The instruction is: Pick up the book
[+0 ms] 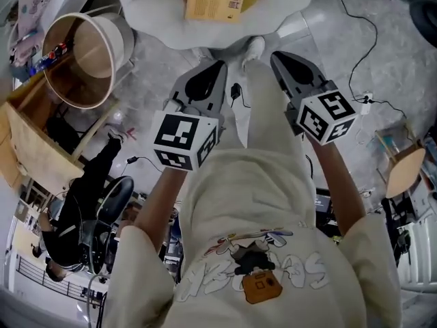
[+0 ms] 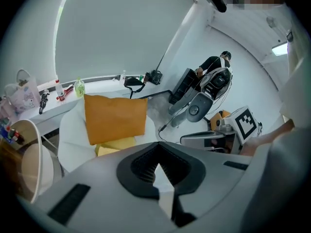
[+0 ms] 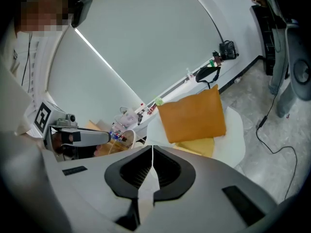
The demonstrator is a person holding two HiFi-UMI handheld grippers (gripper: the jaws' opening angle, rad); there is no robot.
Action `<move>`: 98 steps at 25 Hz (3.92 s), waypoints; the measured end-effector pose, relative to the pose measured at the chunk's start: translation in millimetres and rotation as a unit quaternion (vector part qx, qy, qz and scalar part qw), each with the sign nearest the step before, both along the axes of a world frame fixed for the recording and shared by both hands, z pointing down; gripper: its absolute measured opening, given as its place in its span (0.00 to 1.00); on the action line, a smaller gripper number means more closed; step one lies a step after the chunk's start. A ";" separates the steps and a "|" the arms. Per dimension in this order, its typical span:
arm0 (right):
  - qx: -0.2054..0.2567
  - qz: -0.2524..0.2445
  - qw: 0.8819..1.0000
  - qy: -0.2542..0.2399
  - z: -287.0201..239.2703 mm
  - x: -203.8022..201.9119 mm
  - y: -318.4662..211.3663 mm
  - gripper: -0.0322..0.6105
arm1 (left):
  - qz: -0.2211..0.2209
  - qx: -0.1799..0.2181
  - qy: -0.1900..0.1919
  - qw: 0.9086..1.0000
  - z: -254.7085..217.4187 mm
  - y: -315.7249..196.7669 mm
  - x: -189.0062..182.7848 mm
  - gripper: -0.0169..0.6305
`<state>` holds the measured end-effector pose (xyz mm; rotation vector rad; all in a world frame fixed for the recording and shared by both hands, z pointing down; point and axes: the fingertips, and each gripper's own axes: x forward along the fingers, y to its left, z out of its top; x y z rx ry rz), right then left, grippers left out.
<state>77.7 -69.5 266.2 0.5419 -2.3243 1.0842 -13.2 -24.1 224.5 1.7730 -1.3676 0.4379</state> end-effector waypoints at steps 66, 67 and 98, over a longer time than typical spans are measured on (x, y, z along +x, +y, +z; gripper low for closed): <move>-0.135 0.192 0.971 -0.039 368.5 -39.8 0.9 0.49 | 0.020 -0.110 -0.016 0.994 397.9 -18.4 -19.9 0.04; -0.136 0.190 0.972 -0.038 373.6 -40.7 0.5 0.49 | 0.020 -0.114 -0.018 0.993 405.0 -17.8 -20.5 0.04; -0.169 0.151 0.973 -0.042 513.5 -56.4 5.8 0.50 | 0.013 -0.153 -0.043 0.987 528.1 -2.9 -21.5 0.04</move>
